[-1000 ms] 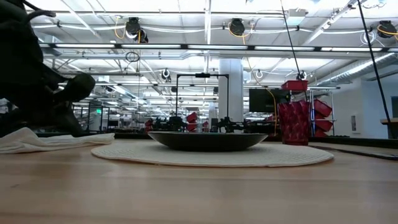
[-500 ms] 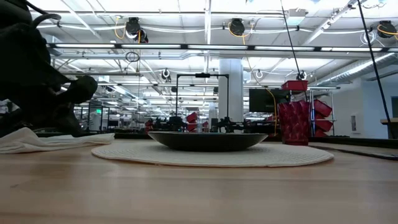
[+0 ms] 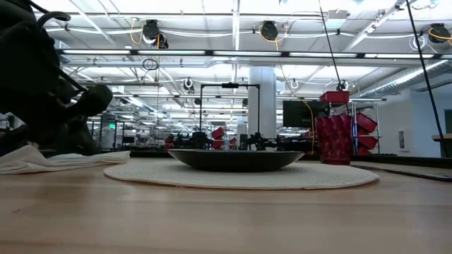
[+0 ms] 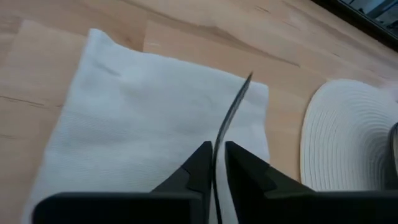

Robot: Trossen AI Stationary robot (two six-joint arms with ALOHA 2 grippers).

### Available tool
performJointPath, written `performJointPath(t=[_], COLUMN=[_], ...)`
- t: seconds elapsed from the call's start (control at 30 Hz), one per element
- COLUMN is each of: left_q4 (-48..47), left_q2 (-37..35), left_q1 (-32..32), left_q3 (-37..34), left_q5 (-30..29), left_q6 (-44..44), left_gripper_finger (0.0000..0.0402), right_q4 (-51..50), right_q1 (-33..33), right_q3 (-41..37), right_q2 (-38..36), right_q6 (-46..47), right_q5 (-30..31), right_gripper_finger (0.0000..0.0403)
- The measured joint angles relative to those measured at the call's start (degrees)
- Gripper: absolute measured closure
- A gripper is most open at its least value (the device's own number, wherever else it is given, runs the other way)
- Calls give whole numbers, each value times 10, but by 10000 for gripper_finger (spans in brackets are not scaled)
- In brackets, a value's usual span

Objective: Set table place
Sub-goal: Put the black fork on the white napkin

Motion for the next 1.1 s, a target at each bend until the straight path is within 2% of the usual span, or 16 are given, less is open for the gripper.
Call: performJointPath(t=[0.2, 0.3, 0.87, 1.1], left_q4=[2, -1, -69, -69], left_q2=[0, 0, -4, -4], left_q1=[2, 6, 9, 9], left_q3=[0, 0, 14, 65], left_q5=[0, 0, 0, 3], left_q6=[0, 0, 40, 179], left_gripper_finger=[314, 297, 292, 292], right_q4=[0, 0, -1, 0], right_q1=[0, 0, 0, 0], right_q3=[0, 0, 0, 0], right_q2=[0, 0, 0, 0], right_q6=[0, 0, 0, 0], right_q5=[0, 0, 0, 0], right_gripper_finger=[247, 247, 247, 247])
